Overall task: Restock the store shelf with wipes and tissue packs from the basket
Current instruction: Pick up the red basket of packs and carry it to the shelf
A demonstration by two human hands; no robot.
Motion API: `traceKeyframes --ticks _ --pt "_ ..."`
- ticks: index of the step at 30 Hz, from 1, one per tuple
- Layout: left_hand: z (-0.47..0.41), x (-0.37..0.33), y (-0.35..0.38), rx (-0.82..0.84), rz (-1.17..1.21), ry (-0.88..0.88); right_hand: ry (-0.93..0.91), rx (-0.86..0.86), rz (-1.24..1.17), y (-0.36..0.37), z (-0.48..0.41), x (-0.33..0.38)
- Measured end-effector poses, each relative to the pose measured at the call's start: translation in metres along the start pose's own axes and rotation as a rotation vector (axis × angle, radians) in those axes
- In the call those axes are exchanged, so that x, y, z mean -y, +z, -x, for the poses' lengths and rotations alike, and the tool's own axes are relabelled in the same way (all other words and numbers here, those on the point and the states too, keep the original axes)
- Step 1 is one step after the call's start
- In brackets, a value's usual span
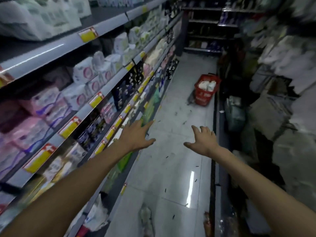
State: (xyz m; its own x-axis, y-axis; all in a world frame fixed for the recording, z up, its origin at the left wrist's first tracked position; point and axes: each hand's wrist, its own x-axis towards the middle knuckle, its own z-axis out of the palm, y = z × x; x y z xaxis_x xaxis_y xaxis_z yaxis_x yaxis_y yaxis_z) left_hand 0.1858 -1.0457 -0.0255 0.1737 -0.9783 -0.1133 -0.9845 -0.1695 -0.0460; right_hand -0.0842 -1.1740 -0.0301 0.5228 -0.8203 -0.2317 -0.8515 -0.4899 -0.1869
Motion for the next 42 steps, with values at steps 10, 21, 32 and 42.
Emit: traceKeyframes --ticks 10,21,32,42 --pt "-0.297 0.060 -0.047 0.005 0.044 0.106 0.186 -0.039 -0.028 -0.090 -0.218 -0.056" --pt "-0.619 -0.014 -0.064 0.016 0.054 0.164 0.329 -0.072 -0.116 -0.147 -0.457 -0.230" --pt "-0.887 -0.066 -0.117 0.073 -0.022 0.147 0.340 -0.029 -0.218 -0.232 -0.679 -0.356" --pt "-1.148 -0.033 -0.105 0.077 -0.014 0.217 0.382 -0.007 -0.156 -0.253 -0.911 -0.398"
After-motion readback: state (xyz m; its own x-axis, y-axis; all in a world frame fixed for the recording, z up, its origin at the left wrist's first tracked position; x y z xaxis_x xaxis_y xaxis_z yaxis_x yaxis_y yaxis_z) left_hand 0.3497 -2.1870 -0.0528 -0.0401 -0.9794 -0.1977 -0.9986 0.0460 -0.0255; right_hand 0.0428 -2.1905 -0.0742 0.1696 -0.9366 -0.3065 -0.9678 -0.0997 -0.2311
